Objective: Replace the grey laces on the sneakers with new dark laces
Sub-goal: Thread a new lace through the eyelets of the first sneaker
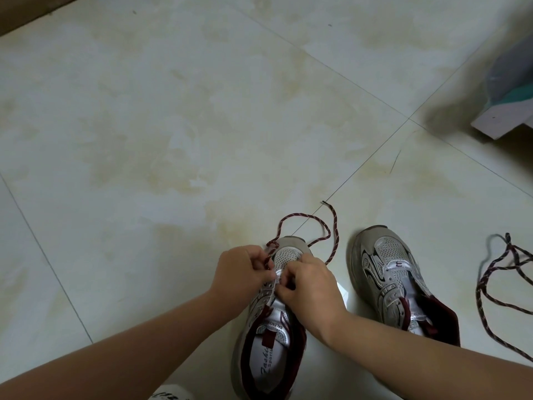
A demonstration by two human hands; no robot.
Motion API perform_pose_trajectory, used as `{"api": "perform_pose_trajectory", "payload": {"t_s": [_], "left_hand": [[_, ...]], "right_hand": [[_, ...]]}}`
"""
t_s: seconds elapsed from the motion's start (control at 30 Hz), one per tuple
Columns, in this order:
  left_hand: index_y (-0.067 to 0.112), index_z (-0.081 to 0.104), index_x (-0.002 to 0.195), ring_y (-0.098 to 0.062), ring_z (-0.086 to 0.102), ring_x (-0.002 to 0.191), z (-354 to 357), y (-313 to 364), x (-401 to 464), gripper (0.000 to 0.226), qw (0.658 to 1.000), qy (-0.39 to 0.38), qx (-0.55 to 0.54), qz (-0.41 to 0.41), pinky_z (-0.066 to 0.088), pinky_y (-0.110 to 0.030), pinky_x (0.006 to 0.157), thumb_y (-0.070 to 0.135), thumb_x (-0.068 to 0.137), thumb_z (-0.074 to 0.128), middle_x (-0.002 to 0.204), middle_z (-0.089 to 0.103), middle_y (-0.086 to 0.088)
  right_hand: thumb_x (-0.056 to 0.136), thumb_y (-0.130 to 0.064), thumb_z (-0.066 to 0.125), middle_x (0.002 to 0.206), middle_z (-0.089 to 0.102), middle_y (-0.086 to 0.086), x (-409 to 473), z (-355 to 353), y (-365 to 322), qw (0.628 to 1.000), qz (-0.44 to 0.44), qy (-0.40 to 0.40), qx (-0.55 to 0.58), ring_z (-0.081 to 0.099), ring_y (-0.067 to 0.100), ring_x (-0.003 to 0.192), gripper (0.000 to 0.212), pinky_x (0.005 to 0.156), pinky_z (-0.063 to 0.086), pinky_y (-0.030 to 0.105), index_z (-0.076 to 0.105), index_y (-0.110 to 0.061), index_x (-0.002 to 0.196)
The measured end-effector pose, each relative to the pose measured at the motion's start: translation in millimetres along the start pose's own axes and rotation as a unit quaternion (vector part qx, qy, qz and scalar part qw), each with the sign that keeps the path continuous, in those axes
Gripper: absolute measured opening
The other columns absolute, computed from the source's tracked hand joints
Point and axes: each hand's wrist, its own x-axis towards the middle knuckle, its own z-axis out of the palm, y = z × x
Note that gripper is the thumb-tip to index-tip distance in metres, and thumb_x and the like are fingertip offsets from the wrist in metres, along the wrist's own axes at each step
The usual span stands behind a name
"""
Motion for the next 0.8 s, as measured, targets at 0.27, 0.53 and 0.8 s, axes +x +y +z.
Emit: {"api": "perform_pose_trajectory", "payload": {"t_s": [0.27, 0.53, 0.8], "left_hand": [[0.016, 0.058, 0.061, -0.005, 0.043, 0.051, -0.4, -5.5, 3.1, 0.020, 0.998, -0.002, 0.066, 0.014, 0.036, -0.021, 0.056, 0.009, 0.064, 0.077, 0.058, 0.055, 0.006], [0.005, 0.067, 0.068, -0.019, 0.050, 0.066, -1.5, -17.1, 2.4, 0.009, 0.991, 0.011, 0.099, 0.086, 0.036, -0.023, 0.062, 0.009, 0.070, 0.074, 0.065, 0.056, 0.001], [0.014, 0.066, 0.060, -0.005, 0.046, 0.054, 1.5, -22.7, -7.7, 0.014, 0.996, 0.042, 0.059, 0.059, 0.032, -0.013, 0.052, 0.012, 0.074, 0.068, 0.061, 0.055, 0.004]], "right_hand": [[0.080, -0.029, 0.060, 0.084, 0.047, -0.005, 6.2, -3.7, -3.8, 0.995, -0.054, 0.025, -0.084, 0.051, 0.018, 0.089, 0.013, 0.072, 0.028, 0.028, 0.049, -0.022, 0.077], [0.025, -0.032, 0.084, 0.048, 0.054, -0.005, 14.9, -7.2, -16.2, 0.966, -0.120, 0.013, -0.229, 0.054, 0.013, 0.043, 0.037, 0.041, 0.034, 0.016, 0.056, -0.022, 0.046], [0.083, -0.006, 0.056, 0.102, 0.060, 0.011, 22.5, -11.0, -29.0, 0.912, -0.186, -0.097, -0.352, 0.057, 0.027, 0.097, 0.017, 0.067, 0.036, 0.030, 0.060, -0.007, 0.100]]}}
